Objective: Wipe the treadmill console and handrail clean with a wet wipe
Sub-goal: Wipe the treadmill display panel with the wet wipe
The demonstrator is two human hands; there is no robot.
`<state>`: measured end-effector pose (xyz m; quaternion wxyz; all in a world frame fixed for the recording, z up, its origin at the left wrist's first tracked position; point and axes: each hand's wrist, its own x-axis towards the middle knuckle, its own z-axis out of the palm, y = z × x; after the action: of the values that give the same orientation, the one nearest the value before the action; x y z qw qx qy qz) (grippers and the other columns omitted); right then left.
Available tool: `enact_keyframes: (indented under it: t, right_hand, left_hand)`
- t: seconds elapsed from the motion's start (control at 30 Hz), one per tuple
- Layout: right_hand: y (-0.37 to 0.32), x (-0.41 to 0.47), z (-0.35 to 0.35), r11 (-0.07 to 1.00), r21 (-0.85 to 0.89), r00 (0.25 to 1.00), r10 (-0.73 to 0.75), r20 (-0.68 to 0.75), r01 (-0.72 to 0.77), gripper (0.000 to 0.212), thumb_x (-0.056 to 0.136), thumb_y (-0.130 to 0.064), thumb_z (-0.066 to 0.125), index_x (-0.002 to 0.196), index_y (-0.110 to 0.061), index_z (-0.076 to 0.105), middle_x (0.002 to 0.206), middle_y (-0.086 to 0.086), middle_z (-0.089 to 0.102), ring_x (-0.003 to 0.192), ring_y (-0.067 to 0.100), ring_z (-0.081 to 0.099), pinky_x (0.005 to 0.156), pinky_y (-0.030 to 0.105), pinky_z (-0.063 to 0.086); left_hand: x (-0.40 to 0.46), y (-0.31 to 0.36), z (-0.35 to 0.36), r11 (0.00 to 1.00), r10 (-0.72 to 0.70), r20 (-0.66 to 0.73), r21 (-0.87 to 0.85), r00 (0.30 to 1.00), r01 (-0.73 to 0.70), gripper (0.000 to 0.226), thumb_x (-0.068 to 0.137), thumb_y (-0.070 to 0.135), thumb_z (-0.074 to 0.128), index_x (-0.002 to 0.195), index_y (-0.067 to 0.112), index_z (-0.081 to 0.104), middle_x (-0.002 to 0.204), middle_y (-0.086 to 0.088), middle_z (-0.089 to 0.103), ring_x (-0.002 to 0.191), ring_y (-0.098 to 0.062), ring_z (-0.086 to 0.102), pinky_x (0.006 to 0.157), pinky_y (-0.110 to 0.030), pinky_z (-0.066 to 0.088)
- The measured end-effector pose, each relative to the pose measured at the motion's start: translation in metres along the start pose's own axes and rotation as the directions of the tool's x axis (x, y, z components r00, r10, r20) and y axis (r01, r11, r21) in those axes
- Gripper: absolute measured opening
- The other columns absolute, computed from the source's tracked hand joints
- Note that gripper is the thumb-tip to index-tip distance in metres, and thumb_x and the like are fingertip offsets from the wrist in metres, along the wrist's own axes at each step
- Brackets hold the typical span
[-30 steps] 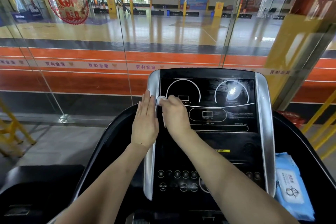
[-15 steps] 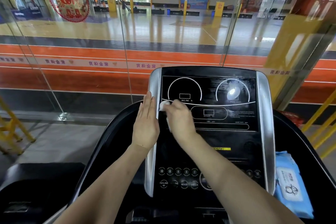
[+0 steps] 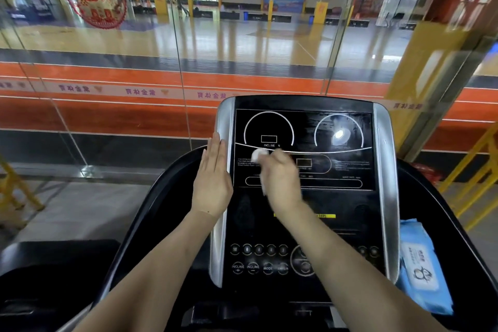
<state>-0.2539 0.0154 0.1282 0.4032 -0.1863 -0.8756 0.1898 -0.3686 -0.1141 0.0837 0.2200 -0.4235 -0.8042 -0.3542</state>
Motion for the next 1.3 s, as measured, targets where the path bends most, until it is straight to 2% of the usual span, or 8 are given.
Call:
enact_keyframes:
  t: [0.07, 0.2, 0.37, 0.53, 0.67, 1.07, 1.2, 1.3]
  right_hand:
    - [-0.002, -0.020, 0.006, 0.989, -0.033, 0.988, -0.139, 0.071, 0.142, 0.027, 0.078, 0.008, 0.070, 0.094, -0.012, 0.076, 0.076, 0.004, 0.053, 0.071, 0.022, 0.054, 0.064, 0.026, 0.048]
    - [0.039, -0.036, -0.019, 0.987, -0.047, 0.985, -0.146, 0.088, 0.151, 0.039, 0.070, 0.021, 0.075, 0.099, -0.005, 0.077, 0.076, 0.009, 0.058, 0.068, 0.028, 0.057, 0.059, 0.038, 0.056]
    - [0.029, -0.008, -0.012, 0.999, -0.036, 1.000, 0.010, -0.009, -0.010, 0.015, 0.090, -0.003, 0.062, 0.095, -0.007, 0.075, 0.078, 0.005, 0.054, 0.069, 0.030, 0.058, 0.064, 0.031, 0.055]
    - [-0.013, -0.022, 0.010, 0.942, -0.001, 0.916, -0.325, 0.234, 0.334, 0.026, 0.079, 0.007, 0.069, 0.093, -0.014, 0.073, 0.078, 0.004, 0.052, 0.077, 0.024, 0.054, 0.065, 0.038, 0.054]
    - [0.034, -0.028, -0.021, 0.898, -0.063, 0.863, -0.398, 0.312, 0.436, 0.038, 0.076, 0.017, 0.068, 0.099, -0.012, 0.076, 0.084, 0.004, 0.059, 0.077, 0.026, 0.056, 0.071, 0.039, 0.056]
    - [0.016, -0.028, -0.002, 0.904, -0.006, 0.864, -0.407, 0.298, 0.428, 0.029, 0.084, 0.006, 0.058, 0.097, -0.016, 0.073, 0.085, 0.001, 0.055, 0.080, 0.019, 0.050, 0.070, 0.037, 0.055]
    - [0.074, -0.035, -0.042, 0.931, -0.066, 0.919, -0.339, 0.204, 0.358, 0.042, 0.076, 0.019, 0.068, 0.099, -0.016, 0.073, 0.082, 0.000, 0.054, 0.076, 0.020, 0.051, 0.074, 0.031, 0.052]
    - [0.114, -0.042, -0.072, 0.968, -0.118, 0.973, -0.208, 0.103, 0.220, 0.045, 0.074, 0.020, 0.075, 0.104, -0.012, 0.075, 0.081, 0.002, 0.058, 0.076, 0.022, 0.054, 0.069, 0.040, 0.056]
  left_hand:
    - [0.001, -0.002, -0.001, 1.000, 0.017, 0.010, 0.006, 1.000, -0.017, 0.073, 0.092, -0.013, 0.041, 0.161, -0.006, 0.020, 0.173, -0.018, 0.008, 0.162, -0.028, 0.004, 0.131, -0.046, 0.014]
    - [-0.005, -0.006, -0.004, 0.999, 0.042, 0.027, 0.020, 0.999, -0.043, 0.071, 0.095, -0.013, 0.040, 0.162, -0.002, 0.018, 0.174, -0.015, 0.007, 0.162, -0.024, 0.002, 0.131, -0.047, 0.016]
    - [-0.012, -0.005, -0.008, 0.998, 0.052, 0.053, 0.029, 0.997, -0.053, 0.072, 0.095, -0.013, 0.040, 0.162, -0.002, 0.017, 0.173, -0.014, 0.006, 0.162, -0.026, 0.003, 0.130, -0.048, 0.018]
    - [-0.012, -0.005, -0.010, 0.997, 0.055, 0.087, 0.044, 0.995, -0.059, 0.076, 0.092, -0.011, 0.043, 0.162, -0.003, 0.014, 0.173, -0.016, 0.002, 0.161, -0.028, 0.001, 0.130, -0.049, 0.016]
    - [-0.015, -0.010, -0.013, 0.992, 0.085, 0.118, 0.088, 0.989, -0.095, 0.088, 0.088, -0.017, 0.047, 0.164, 0.003, 0.006, 0.174, -0.014, -0.004, 0.162, -0.025, -0.004, 0.131, -0.044, 0.011]
    - [-0.016, 0.011, -0.012, 0.994, -0.047, 0.035, 0.097, 0.998, 0.044, 0.073, 0.093, -0.003, 0.046, 0.162, 0.002, 0.024, 0.174, -0.013, 0.009, 0.162, -0.025, -0.002, 0.131, -0.047, 0.008]
    - [-0.016, 0.030, -0.001, 0.982, 0.109, 0.030, 0.150, 0.994, -0.113, 0.068, 0.088, 0.000, 0.049, 0.156, 0.004, 0.039, 0.169, -0.016, 0.026, 0.162, -0.030, 0.009, 0.129, -0.052, 0.017]
    - [-0.017, 0.039, 0.012, 0.971, 0.164, 0.079, 0.165, 0.983, -0.175, 0.064, 0.090, 0.004, 0.051, 0.153, 0.008, 0.044, 0.167, -0.014, 0.031, 0.161, -0.030, 0.015, 0.129, -0.052, 0.018]
